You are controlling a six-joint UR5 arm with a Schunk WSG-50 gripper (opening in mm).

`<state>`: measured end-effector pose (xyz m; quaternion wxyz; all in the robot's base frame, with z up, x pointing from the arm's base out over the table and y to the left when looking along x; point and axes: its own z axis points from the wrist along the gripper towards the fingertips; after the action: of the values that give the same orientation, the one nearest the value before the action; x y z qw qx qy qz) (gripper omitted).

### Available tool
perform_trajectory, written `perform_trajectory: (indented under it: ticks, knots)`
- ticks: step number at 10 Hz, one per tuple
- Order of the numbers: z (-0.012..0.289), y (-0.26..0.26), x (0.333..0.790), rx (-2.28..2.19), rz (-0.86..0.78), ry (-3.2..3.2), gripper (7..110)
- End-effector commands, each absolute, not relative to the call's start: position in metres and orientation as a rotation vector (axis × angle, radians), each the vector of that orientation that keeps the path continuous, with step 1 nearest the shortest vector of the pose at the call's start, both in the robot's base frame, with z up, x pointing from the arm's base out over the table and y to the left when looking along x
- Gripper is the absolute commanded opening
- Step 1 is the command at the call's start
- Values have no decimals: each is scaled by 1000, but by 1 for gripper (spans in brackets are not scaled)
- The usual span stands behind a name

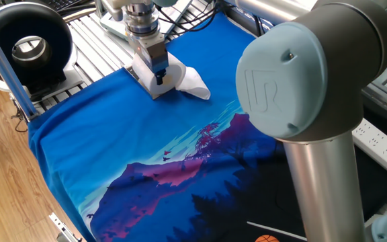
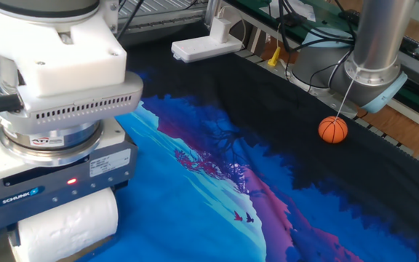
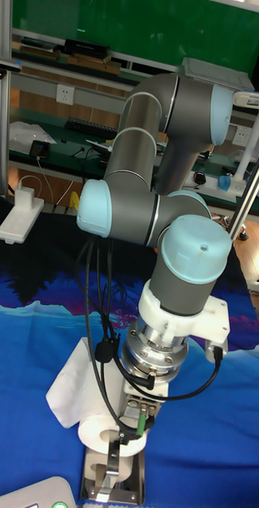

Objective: Put the toilet paper on its holder

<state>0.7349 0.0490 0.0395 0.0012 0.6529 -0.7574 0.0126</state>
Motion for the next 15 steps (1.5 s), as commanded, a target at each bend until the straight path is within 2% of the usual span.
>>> perform_trajectory:
  ticks: [1, 4, 8, 15]
  knots:
    - [41, 51, 738, 2056, 32, -2396, 7]
    - [42, 57, 740, 2045, -23, -2402, 7]
    - [41, 45, 770, 2141, 62, -2298, 7]
    - [40, 42, 782, 2127, 119, -2320, 7]
